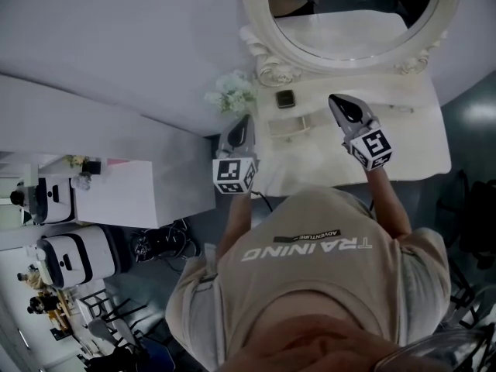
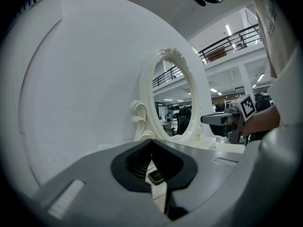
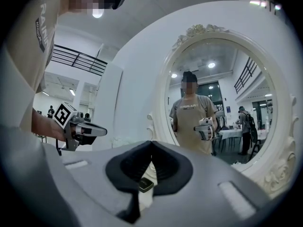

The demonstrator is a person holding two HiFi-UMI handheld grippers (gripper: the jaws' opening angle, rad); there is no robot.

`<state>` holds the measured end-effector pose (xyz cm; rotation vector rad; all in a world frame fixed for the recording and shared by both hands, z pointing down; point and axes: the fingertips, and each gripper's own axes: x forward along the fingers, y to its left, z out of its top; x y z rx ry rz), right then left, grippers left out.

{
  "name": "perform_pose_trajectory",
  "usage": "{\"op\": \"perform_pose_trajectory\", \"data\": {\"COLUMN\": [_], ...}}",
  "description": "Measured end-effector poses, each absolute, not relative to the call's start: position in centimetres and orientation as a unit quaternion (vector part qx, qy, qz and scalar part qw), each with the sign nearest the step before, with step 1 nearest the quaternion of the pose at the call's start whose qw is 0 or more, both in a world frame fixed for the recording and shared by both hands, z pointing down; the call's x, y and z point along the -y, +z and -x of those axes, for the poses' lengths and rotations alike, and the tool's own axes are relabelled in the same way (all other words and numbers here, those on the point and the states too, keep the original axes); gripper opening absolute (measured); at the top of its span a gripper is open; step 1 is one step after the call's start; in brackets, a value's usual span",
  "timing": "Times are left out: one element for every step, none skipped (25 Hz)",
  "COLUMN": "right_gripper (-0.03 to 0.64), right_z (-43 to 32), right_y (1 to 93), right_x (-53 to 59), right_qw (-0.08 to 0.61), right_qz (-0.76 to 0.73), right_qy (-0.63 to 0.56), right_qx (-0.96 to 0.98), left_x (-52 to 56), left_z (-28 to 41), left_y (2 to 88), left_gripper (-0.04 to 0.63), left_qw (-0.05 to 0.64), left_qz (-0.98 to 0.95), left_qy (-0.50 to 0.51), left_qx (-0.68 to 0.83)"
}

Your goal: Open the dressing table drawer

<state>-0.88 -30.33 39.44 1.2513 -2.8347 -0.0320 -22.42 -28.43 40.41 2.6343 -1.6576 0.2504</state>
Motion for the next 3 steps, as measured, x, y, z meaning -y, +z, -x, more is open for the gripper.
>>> {"op": "perform_pose_trajectory", "data": {"right_gripper": [0.003, 0.003, 0.003], "right_z": [0.68, 0.49, 0.29], "right_y": [39.44, 39.43, 39.43], "right_x": [30.64, 31.0, 31.37], "right_qw": [0.023, 0.024, 0.026], "right_qz": [-0.404, -0.404, -0.403], "right_qy": [-0.011, -0.011, -0.012], "right_qx": [0.915, 0.915, 0.915], "left_x": [28.75, 29.12, 29.52], "left_z": [22.35, 22.25, 22.14], "left_y": [40.35, 40.25, 40.12], "left_gripper": [0.008, 0.008, 0.008], "left_qw": [0.01, 0.01, 0.009], "left_qz": [-0.844, -0.844, -0.844], "left_qy": [0.078, 0.075, 0.072], "left_qx": [0.531, 0.531, 0.531]}}
